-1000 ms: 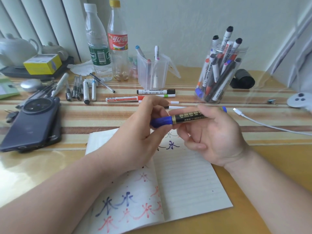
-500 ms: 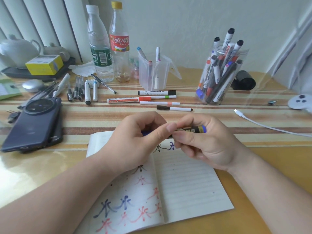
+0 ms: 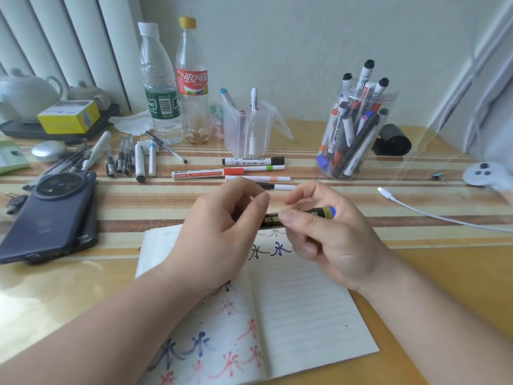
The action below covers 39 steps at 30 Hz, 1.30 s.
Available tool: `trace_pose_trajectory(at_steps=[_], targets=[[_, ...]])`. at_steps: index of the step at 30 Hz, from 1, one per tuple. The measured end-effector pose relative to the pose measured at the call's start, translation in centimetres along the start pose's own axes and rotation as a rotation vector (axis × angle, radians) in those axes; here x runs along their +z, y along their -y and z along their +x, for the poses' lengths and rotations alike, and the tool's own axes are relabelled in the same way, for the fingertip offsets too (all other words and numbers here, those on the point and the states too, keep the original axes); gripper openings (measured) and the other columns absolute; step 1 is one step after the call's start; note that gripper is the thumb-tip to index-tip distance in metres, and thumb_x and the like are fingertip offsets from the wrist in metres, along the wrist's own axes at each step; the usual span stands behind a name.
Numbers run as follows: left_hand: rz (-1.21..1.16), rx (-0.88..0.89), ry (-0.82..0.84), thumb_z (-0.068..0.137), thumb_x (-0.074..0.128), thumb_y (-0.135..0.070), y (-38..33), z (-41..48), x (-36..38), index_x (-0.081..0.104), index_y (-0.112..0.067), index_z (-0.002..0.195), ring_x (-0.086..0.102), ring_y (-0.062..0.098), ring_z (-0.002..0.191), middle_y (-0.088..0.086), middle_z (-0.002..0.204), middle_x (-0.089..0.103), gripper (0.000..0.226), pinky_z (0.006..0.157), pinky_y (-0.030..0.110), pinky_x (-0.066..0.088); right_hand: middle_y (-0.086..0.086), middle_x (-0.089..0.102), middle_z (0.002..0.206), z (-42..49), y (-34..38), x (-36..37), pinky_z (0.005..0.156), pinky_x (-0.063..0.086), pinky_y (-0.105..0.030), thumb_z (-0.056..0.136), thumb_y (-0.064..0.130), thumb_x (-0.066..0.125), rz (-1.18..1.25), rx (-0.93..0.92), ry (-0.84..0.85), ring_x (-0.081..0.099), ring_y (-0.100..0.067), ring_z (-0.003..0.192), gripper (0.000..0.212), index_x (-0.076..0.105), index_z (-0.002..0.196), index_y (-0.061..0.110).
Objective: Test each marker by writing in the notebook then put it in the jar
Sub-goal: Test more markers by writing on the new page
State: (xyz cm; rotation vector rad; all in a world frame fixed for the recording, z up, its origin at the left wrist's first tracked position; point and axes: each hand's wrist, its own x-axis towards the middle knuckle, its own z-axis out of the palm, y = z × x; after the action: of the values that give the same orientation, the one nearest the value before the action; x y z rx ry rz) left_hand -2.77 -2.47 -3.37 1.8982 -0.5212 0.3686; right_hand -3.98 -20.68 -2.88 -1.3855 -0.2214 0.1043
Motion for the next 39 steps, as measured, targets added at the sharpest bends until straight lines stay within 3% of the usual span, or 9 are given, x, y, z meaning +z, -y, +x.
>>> trace_pose_trajectory(at_steps=[4, 8, 13, 20, 25, 29, 32, 35, 39], targets=[[0.165, 0.043, -0.060, 0.097, 0.054, -0.043, 0.1, 0.5, 0.7, 0.055, -0.028, 0.091, 0.051, 0.013, 0.062, -0.005, 0.065, 0.054, 0.017, 0.054, 0.023, 0.038, -0.017, 0.054, 0.077, 1.1, -0.5, -0.3, 0.043, 0.031, -0.026, 0.081, 0.014, 0.062, 0.199, -0.065, -0.198, 0.054, -0.026, 0.057, 0.013, 0.056, 0.092, 0.011], [0.217, 0.132, -0.018, 0.094, 0.063, -0.033, 0.8, 1.0, 1.0, 0.058, -0.020, 0.101, 0.050, 0.004, 0.078, -0.013, 0.084, 0.050, 0.015, 0.069, 0.010, 0.040, -0.014, 0.067, 0.085, 1.9, -1.2, -0.1, 0.046, 0.046, -0.030, 0.082, 0.011, 0.066, 0.124, -0.209, -0.326, 0.066, -0.030, 0.069, 0.033, 0.053, 0.112, 0.008], [0.332, 0.193, 0.055, 0.093, 0.065, -0.039, 1.3, 0.9, 0.8, 0.058, -0.025, 0.117, 0.053, 0.012, 0.103, -0.013, 0.107, 0.052, 0.029, 0.090, 0.030, 0.045, -0.009, 0.072, 0.087, 1.7, -0.8, -0.1, 0.056, 0.049, -0.030, 0.088, 0.008, 0.069, -0.188, -0.478, -0.413, 0.066, -0.027, 0.073, 0.031, 0.055, 0.112, 0.020], [0.352, 0.141, 0.081, 0.090, 0.063, -0.046, 1.6, 0.6, 0.5, 0.062, -0.030, 0.112, 0.053, 0.001, 0.096, -0.021, 0.098, 0.058, 0.027, 0.085, 0.024, 0.044, -0.006, 0.066, 0.100, 4.2, 6.1, -2.9, 0.062, 0.057, -0.052, 0.093, 0.003, 0.066, -0.629, -0.852, -0.477, 0.068, -0.033, 0.075, 0.031, 0.056, 0.114, 0.024], [0.362, 0.140, 0.122, 0.089, 0.061, -0.049, 2.0, 0.5, 0.3, 0.063, -0.033, 0.108, 0.055, 0.006, 0.097, -0.022, 0.095, 0.058, 0.024, 0.087, 0.032, 0.048, 0.015, 0.063, 0.093, 8.9, 12.0, -7.0, 0.068, 0.058, -0.045, 0.090, 0.012, 0.065, -0.804, -0.964, -0.739, 0.068, -0.018, 0.075, 0.024, 0.062, 0.114, 0.014], [0.370, 0.131, 0.132, 0.086, 0.051, -0.057, 2.0, 0.6, 0.4, 0.062, -0.035, 0.107, 0.054, 0.006, 0.097, -0.024, 0.095, 0.057, 0.033, 0.087, 0.033, 0.048, 0.006, 0.066, 0.097, 11.4, 14.6, -8.6, 0.070, 0.058, -0.035, 0.091, 0.013, 0.060, -0.830, -1.020, -0.906, 0.064, -0.011, 0.075, 0.026, 0.063, 0.116, 0.006], [0.374, 0.131, 0.146, 0.085, 0.050, -0.058, 2.0, 0.7, 0.5, 0.063, -0.033, 0.106, 0.054, 0.008, 0.096, -0.023, 0.094, 0.057, 0.035, 0.086, 0.034, 0.049, 0.005, 0.066, 0.096, 12.8, 14.2, -9.9, 0.074, 0.056, -0.036, 0.089, 0.017, 0.058, -0.927, -0.947, -0.975, 0.064, -0.018, 0.077, 0.027, 0.066, 0.114, 0.013], [0.380, 0.124, 0.152, 0.086, 0.054, -0.054, 2.0, 0.8, 0.5, 0.063, -0.034, 0.107, 0.053, 0.007, 0.096, -0.023, 0.094, 0.057, 0.030, 0.085, 0.032, 0.047, 0.006, 0.069, 0.090, 13.9, 12.4, -11.3, 0.081, 0.055, -0.038, 0.087, 0.030, 0.054, -1.103, -0.629, -0.962, 0.066, -0.025, 0.092, 0.025, 0.069, 0.106, 0.024], [0.390, 0.117, 0.169, 0.086, 0.054, -0.054, 2.0, 0.8, 0.6, 0.063, -0.035, 0.108, 0.051, 0.004, 0.096, -0.024, 0.095, 0.057, 0.030, 0.085, 0.027, 0.044, 0.003, 0.069, 0.121, 13.8, 10.5, -11.3, 0.109, 0.038, -0.041, 0.094, 0.030, 0.041, -1.213, -0.225, -0.862, 0.047, -0.025, 0.130, 0.046, 0.059, 0.137, 0.030]])
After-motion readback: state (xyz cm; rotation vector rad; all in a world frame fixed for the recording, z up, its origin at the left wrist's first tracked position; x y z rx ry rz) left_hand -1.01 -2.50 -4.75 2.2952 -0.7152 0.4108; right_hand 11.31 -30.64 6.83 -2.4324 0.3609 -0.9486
